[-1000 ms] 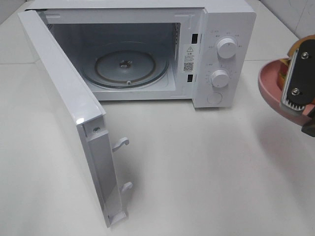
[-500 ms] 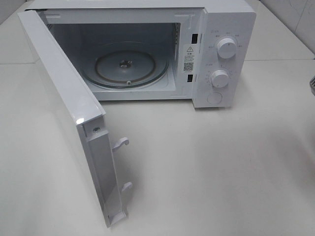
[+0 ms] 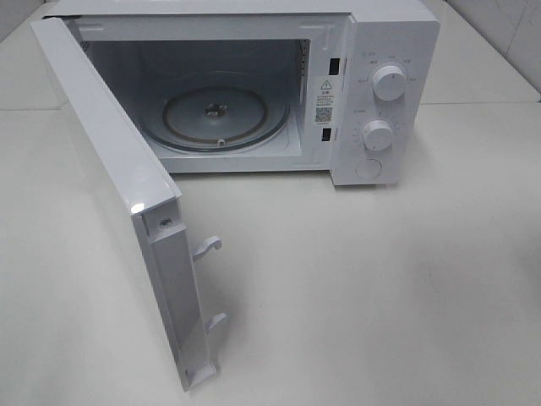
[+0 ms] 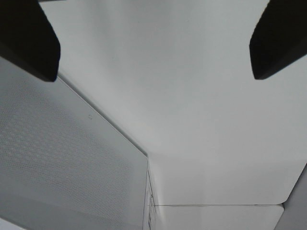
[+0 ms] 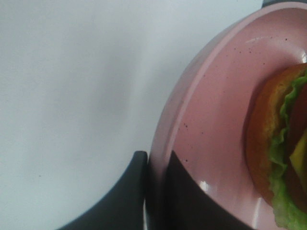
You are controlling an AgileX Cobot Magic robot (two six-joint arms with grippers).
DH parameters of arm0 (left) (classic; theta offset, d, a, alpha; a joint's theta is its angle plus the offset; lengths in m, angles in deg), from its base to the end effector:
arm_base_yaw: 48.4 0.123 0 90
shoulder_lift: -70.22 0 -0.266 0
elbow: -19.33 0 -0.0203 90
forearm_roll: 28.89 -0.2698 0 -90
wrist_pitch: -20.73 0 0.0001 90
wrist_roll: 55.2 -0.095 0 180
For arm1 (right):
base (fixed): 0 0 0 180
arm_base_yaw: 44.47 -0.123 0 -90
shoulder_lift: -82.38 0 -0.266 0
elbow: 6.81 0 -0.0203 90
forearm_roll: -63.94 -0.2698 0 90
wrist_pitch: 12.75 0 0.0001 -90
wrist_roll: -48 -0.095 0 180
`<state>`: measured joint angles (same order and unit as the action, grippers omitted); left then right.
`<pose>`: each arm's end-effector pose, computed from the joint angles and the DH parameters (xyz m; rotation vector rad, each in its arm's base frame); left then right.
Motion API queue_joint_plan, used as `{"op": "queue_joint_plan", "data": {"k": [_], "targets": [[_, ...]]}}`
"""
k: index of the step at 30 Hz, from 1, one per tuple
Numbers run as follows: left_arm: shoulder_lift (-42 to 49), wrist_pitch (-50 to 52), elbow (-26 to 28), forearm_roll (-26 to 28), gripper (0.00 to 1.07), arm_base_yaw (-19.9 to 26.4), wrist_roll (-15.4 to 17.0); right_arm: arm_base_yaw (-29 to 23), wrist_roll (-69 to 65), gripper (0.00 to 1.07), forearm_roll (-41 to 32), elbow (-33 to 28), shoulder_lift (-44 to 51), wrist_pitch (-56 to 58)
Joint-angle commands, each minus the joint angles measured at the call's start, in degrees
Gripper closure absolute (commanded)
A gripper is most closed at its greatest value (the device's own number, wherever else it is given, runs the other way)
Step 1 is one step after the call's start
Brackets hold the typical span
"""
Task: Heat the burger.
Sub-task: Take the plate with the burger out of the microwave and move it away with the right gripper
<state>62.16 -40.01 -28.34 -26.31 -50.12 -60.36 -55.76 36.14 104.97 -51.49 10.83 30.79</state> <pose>0.0330 -0.0047 0.2866 0.1243 2.0282 -0.0160 0.2111 -0.0017 0.1996 -0.5624 2.5559 -0.6743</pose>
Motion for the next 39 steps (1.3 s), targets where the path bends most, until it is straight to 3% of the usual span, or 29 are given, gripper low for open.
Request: {"op": "queue_joint_plan", "data": {"k": [1, 16, 27, 39], "targets": [[1.1, 0.8, -0.1, 0.2, 0.04, -0.1, 0.1, 2.1, -2.3, 1.06, 5.2, 0.3, -2.6, -1.2], [1.1, 0.8, -0.1, 0.2, 0.04, -0.1, 0.1, 8.4, -11.5, 1.05, 6.9, 0.3, -17.0, -10.9], [1.1, 0.8, -0.1, 0.2, 0.04, -0.1, 0.1, 9.4, -14.8, 1.04, 7.8, 0.5, -26.8, -19.1], [1.1, 0.8, -0.1, 0.2, 0.04, -0.1, 0.1, 9.4, -14.6, 1.00, 5.3, 0.5, -28.2, -22.1]]}}
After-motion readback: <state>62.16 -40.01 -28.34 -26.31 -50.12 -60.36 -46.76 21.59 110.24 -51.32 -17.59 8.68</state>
